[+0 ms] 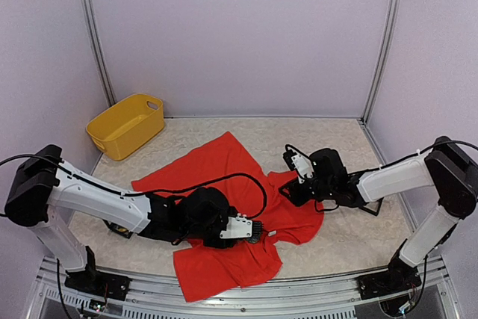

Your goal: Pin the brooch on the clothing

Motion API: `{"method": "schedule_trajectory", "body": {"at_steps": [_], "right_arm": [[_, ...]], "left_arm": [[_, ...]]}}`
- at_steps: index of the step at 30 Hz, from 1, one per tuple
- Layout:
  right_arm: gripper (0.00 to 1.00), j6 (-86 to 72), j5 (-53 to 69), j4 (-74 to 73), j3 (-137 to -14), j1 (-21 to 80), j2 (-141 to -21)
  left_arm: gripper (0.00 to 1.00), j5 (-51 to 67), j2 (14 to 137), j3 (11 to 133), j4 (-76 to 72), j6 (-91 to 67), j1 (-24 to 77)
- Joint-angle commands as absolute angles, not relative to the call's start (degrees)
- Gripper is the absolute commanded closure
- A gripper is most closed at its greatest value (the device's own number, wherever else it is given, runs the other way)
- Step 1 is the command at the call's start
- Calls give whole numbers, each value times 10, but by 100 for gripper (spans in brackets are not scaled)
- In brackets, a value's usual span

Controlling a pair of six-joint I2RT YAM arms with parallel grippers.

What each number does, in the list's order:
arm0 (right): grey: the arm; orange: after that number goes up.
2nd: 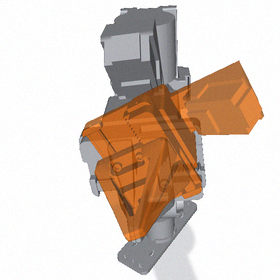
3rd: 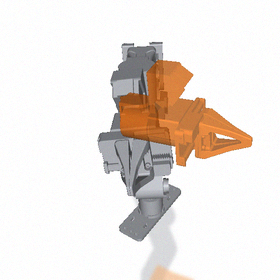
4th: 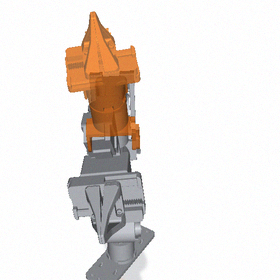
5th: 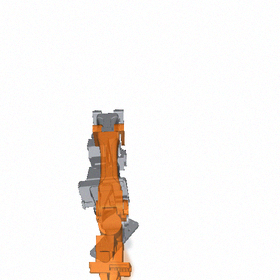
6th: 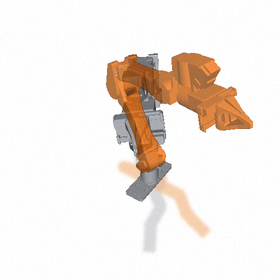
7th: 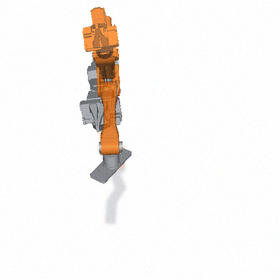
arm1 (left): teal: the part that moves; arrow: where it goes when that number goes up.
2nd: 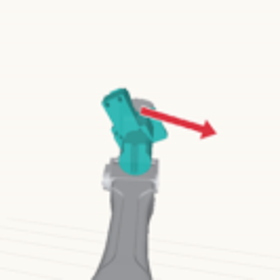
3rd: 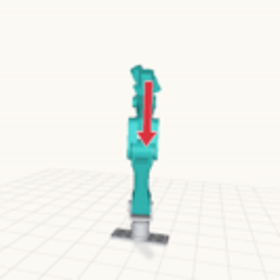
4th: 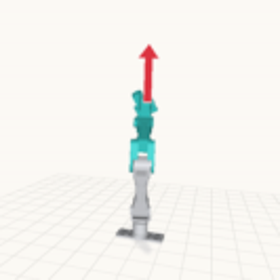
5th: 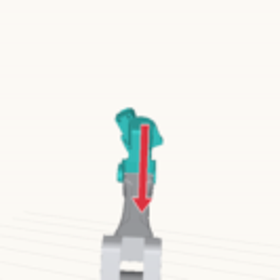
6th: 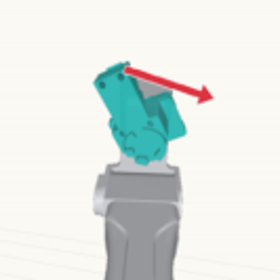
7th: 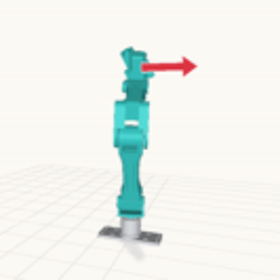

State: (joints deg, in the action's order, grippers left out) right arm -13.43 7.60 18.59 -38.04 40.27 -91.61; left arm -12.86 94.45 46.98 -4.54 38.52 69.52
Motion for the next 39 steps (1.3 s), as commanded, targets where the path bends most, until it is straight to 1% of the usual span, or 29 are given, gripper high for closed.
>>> {"method": "schedule_trajectory", "body": {"at_steps": [1, 5, 7, 8, 10, 13, 16, 20, 24, 27, 31, 34, 38, 39], "right_arm": [[77, -182, -89, 80, -414, 379, -921], [87, -193, -93, 34, -440, 357, -944], [92, -193, -95, 17, -452, 352, -959], [94, -192, -95, 10, -458, 350, -968], [96, -192, -96, -8, -475, 343, -989], [98, -190, -94, -36, -502, 330, -1023], [99, -185, -99, -61, -530, 309, -1056], [99, -166, -106, -80, -569, 265, -1094], [99, -134, -112, -86, -626, 225, -1136], [99, -107, -93, -86, -674, 210, -1160], [98, -69, -88, -129, -751, 211, -1185], [98, -54, -90, -144, -774, 215, -1164], [94, -37, -77, -138, -748, 243, -1096], [93, -32, -67, -132, -731, 254, -1076]], "left_arm": [[42, -106, 929, 516, 76, 373, 716], [42, -55, 890, 526, 101, 286, 697], [43, -40, 869, 516, 74, 195, 648], [46, -39, 860, 509, 55, 140, 616], [51, -43, 861, 500, 26, 29, 544], [53, -71, 907, 500, 36, -102, 459], [57, -66, 985, 516, 50, -170, 399], [59, -85, 1071, 546, 46, -187, 340], [61, -97, 1116, 585, 30, -205, 285], [61, -96, 1134, 601, 10, -196, 271], [57, -105, 1145, 625, -11, -166, 270], [54, -112, 1143, 643, -22, -142, 272], [51, -123, 1081, 616, -56, -137, 278], [50, -125, 1049, 606, -58, -139, 282]]}}
